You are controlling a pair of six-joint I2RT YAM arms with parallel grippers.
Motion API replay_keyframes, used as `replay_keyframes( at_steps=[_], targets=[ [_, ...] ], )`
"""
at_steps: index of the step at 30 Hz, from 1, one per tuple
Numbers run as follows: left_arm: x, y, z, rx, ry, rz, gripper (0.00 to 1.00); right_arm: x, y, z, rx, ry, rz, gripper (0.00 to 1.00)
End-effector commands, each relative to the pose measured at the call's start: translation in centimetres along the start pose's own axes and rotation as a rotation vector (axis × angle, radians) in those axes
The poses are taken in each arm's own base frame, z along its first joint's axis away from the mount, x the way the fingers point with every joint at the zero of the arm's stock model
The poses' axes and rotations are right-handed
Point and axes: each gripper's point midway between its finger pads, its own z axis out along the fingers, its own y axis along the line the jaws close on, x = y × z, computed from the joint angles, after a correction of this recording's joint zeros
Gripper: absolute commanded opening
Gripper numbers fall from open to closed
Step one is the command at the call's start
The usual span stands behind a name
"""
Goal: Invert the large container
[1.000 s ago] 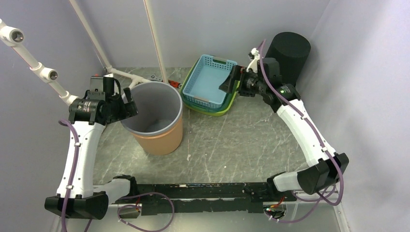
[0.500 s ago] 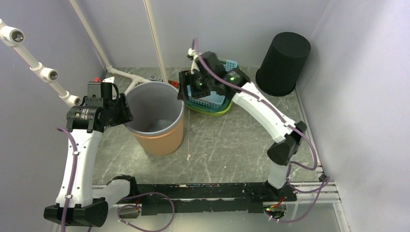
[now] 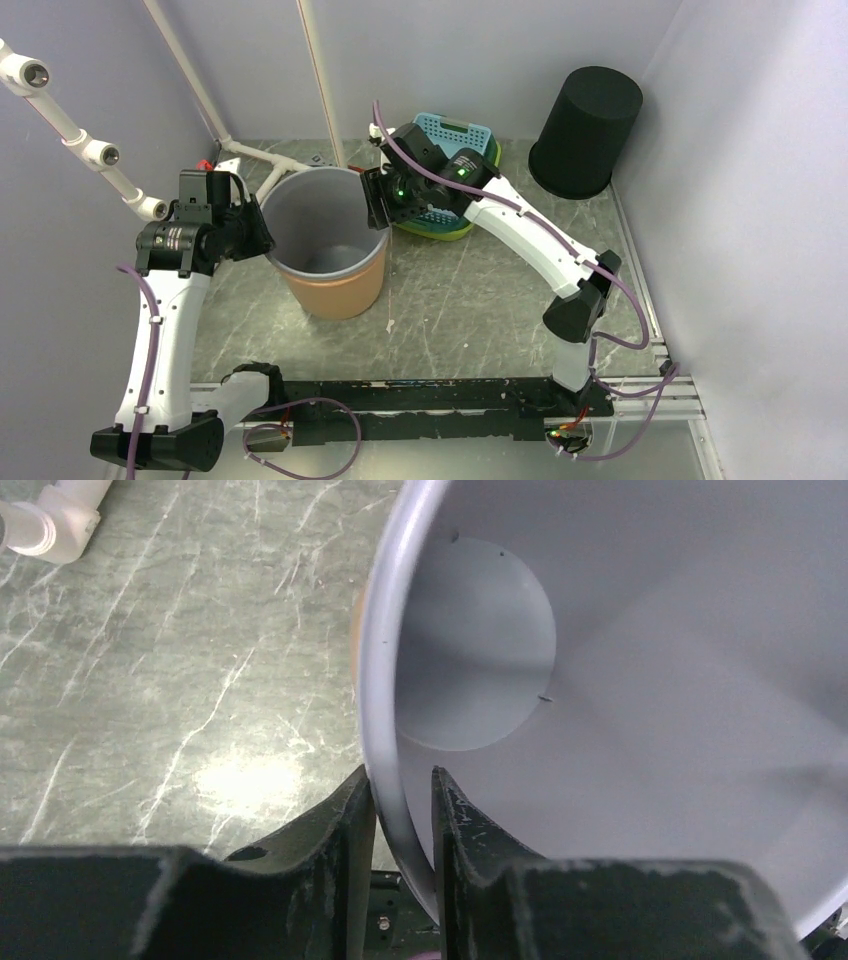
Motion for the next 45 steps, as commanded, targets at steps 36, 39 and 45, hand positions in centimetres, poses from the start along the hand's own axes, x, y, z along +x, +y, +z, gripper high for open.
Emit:
replay_keyframes(
  at_steps=[36,39,45],
  targets=[
    [0.9,-10.9,-2.7,0.651,0.126,0.029,0.65,0.7,-8.6,-8.3,0.29,-0.076,0.068,0.0],
    [1.9,-10.6,-2.1,0.621,0.151,0.042,0.64,0.8,-10.2,-7.8,0.287,-0.063,0.122,0.0],
    [2.8,-11.8,-1.8,0.66,0.147,-0.008,0.6,1.3,-11.1,-7.5,0.28,-0.049,0.144,0.0]
  ],
)
